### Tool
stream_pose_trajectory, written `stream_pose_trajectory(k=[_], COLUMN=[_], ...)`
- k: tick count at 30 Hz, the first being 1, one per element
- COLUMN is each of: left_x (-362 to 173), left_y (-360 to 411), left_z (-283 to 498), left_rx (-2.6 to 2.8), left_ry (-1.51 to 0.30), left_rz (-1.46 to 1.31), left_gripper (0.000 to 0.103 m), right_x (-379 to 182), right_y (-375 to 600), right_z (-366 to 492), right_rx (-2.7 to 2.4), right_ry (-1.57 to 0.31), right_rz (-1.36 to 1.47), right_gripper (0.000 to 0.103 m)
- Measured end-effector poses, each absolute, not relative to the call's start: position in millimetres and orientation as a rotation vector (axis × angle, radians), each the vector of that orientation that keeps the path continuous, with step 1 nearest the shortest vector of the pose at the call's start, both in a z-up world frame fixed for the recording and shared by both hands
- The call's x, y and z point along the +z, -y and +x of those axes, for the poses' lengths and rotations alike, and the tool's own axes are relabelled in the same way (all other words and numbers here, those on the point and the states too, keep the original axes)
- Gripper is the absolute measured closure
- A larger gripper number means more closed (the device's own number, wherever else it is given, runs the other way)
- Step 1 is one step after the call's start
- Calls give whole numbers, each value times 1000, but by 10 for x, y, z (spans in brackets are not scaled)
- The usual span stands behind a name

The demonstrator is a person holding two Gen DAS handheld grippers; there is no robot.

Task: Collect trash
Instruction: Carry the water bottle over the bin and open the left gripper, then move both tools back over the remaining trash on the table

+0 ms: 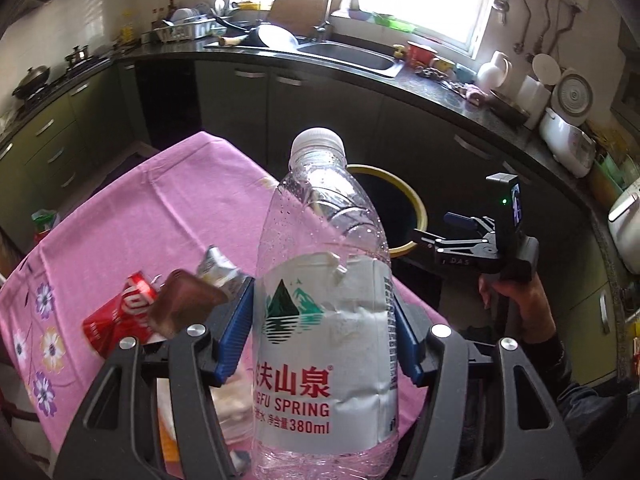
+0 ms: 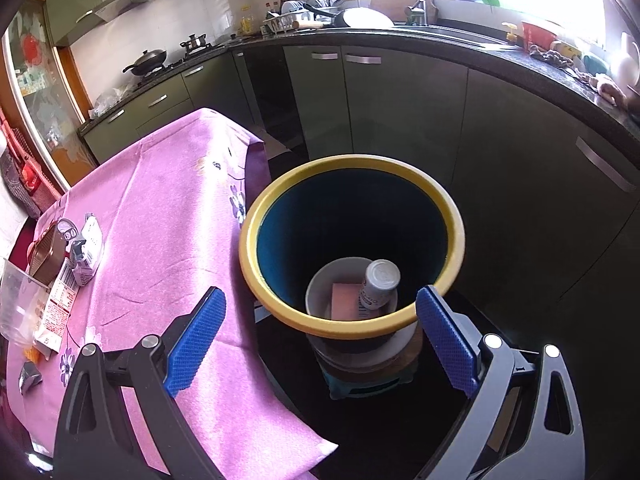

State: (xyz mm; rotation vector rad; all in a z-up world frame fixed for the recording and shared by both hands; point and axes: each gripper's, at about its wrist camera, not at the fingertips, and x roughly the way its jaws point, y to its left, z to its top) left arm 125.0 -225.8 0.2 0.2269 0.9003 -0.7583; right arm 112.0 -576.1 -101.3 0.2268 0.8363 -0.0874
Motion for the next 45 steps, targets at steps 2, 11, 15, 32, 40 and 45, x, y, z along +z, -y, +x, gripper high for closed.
stream_pose_trajectory(k=[2,11,15,32,40,45], left_x=[-53,-479,-728,-778,-69,174], left_y=[2535,3762,4202,4425,3313,2469], left_z=[1331,1578,1787,2033,1271,970], left_rx=[-785,-861,-841,-774,-808,-705], left_ry=[-906,-971,-1003,-952,-739,-657], left_rz=[239,281,288,221,149,89], left_gripper=[44,44,44,17,7,7], right_x=[-1015,-1043,-1066,-1030,-911,-822], right_y=[5866,6334,6486,6505,6038,5462], right_z=[1069,796,690,647,737,806], right_rx=[-99,-162,-183,-164,-40,103], right_ry=[-830,-816,-814,-812,-806,-810], right_rz=[244,290,307,313,258,202], right_gripper=[8,8,8,8,8,8])
